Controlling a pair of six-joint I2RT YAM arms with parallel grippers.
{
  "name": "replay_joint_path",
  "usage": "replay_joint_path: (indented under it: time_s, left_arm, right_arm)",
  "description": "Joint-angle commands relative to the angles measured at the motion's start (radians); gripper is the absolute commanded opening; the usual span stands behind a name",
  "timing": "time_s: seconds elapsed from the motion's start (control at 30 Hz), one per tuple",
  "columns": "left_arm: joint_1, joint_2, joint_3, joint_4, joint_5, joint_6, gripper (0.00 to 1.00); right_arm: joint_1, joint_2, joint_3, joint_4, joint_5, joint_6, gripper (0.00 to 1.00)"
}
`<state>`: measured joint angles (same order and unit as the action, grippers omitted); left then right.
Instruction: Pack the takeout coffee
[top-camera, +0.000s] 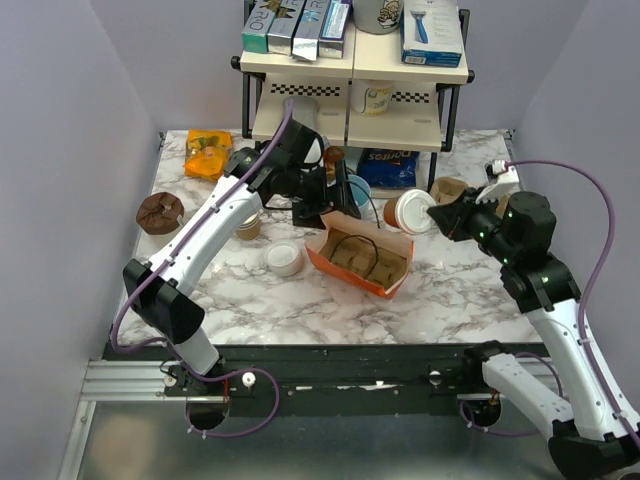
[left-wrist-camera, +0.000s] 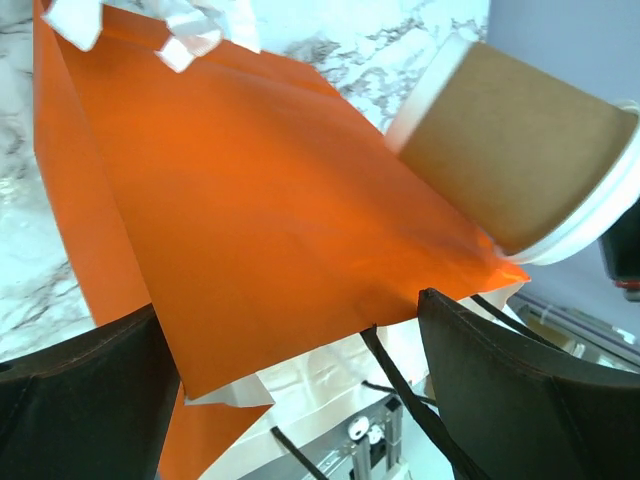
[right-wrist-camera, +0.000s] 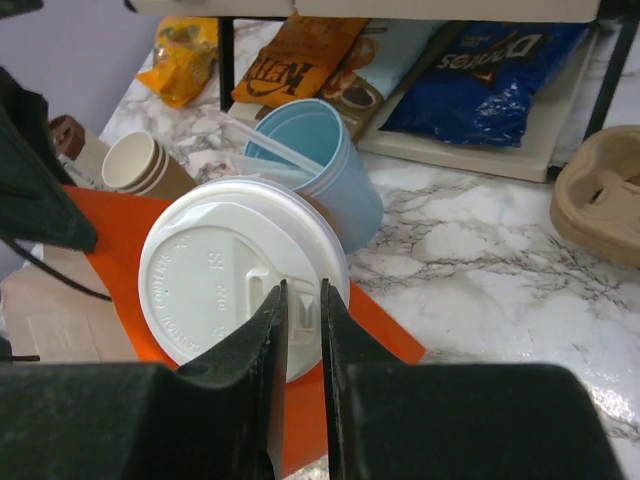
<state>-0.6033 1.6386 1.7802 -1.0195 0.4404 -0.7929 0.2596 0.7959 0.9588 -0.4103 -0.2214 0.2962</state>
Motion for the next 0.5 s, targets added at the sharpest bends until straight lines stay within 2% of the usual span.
replay_joint_path:
  time_s: [0.0,0.1,0.23,0.4,0.47]
  left_arm:
    - [0.004,0.006,0.045,-0.125,-0.057,0.049,0.99]
    - [0.004,-0.002,0.044,-0.163,-0.037,0.052,0.99]
    - [0.004,-0.016,0.030,-0.169,0.001,0.050,0.99]
    - [0.004,-0.017,-0.002,-0.038,0.098,-0.014,0.99]
    - [0.004,-0.016,-0.019,0.010,0.141,-0.035,0.99]
  right_arm:
    - [-0.006,0.092,0.075,-0.171,0.210,0.086,0.01]
    - [-0.006,0.134,0.054,-0.188,0.217,0.135,0.01]
    - [-0.008,0.177,0.035,-0.191,0.312,0.156,0.01]
    - [-0.007,0.223,0.015,-0.168,0.358,0.156,0.01]
    - [-0.006,0.241,0.001,-0.170,0.421,0.155,0.01]
